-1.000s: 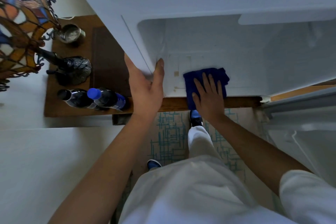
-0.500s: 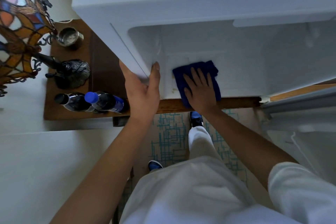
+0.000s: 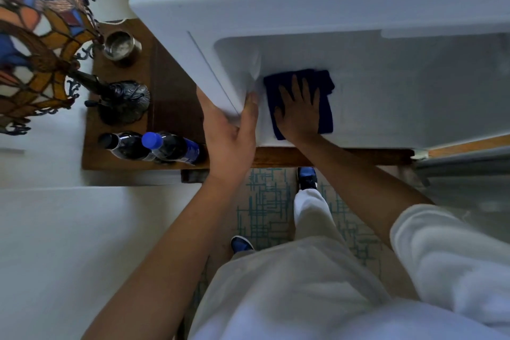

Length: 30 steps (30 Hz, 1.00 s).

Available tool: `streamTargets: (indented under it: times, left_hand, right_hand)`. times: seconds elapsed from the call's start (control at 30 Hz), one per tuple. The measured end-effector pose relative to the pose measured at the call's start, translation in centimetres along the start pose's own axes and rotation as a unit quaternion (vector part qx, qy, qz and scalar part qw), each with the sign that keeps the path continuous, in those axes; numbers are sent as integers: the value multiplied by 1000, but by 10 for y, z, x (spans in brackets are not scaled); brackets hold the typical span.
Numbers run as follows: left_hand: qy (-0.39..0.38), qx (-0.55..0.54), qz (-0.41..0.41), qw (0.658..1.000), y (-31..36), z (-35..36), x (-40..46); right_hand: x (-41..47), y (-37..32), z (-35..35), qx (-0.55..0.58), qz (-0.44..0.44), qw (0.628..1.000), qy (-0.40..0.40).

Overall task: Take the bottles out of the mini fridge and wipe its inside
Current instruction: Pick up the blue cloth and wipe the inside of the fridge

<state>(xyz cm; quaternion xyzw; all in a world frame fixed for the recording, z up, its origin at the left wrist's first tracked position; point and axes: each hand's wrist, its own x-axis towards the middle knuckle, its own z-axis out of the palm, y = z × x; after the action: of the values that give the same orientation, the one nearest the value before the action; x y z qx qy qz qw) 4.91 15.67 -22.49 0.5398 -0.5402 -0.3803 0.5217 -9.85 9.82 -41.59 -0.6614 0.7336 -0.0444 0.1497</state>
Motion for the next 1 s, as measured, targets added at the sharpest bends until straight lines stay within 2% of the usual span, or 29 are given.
streamTargets:
  times: [0.13,0.37,0.47,0.73,0.9,1.0]
  left_hand:
    - [5,-1,4,1000,-1,0,1]
    - [0,8,1,1000,-4,-1,1]
    - [2,24,0,1000,-3,-2,3]
    - [19,38,-16,999,-3,0,0]
    - [19,37,-9,999,-2,1,-1]
    - [23,35,-8,999,1,2,-1]
  right_hand:
    - [-17,1,2,11,-23,1000,5]
    - [-105,22,8,2,-60,998,2]
    - [-98,18,7,5,-46,999,-8]
    - [0,-7,-11,30,29,999,-14]
    - [-19,-9,-15,50,63,997,5]
    - [-54,-4,-16,63,47,997,21]
